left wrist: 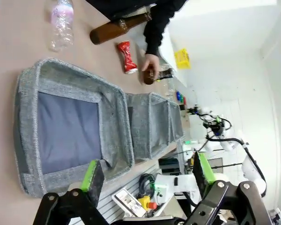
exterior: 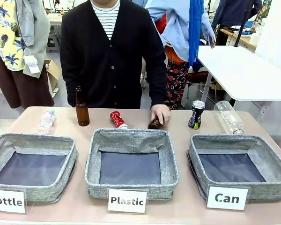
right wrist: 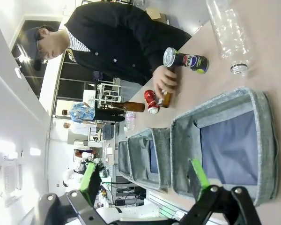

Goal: Sort the can waste into the basket.
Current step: Pick up the can waste from the table and place it in the right Fabric basket.

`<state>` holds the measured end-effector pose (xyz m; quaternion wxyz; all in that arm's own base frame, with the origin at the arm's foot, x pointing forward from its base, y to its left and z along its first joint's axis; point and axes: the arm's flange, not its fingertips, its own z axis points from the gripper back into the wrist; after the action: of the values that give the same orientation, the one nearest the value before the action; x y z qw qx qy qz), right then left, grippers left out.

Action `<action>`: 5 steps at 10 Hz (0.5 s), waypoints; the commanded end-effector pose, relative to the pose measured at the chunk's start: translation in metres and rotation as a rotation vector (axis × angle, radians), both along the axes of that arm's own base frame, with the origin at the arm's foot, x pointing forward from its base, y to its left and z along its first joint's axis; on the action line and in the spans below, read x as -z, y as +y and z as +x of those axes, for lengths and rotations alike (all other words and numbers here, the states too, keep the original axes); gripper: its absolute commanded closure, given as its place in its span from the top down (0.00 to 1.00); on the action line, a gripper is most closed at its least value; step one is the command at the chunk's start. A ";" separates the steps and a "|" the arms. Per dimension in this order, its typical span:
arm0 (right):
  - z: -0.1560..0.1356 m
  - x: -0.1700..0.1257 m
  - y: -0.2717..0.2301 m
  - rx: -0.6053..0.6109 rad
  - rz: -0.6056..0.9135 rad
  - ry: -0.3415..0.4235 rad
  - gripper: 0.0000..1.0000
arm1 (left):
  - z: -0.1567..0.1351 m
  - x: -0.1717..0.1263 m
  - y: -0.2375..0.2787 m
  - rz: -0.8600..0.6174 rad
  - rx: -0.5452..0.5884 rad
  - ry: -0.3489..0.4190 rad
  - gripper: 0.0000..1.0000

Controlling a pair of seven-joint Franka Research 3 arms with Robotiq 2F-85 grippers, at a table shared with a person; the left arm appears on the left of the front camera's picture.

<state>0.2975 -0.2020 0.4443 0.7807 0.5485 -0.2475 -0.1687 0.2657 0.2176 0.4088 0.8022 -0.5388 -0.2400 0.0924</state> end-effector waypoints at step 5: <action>0.002 -0.003 -0.001 -0.004 0.006 -0.018 1.00 | 0.060 -0.103 -0.171 0.436 0.307 -0.077 1.00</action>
<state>0.2980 -0.2013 0.4444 0.7817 0.5476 -0.2464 -0.1681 0.3129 0.0591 0.5145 0.8815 -0.4148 -0.2122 -0.0762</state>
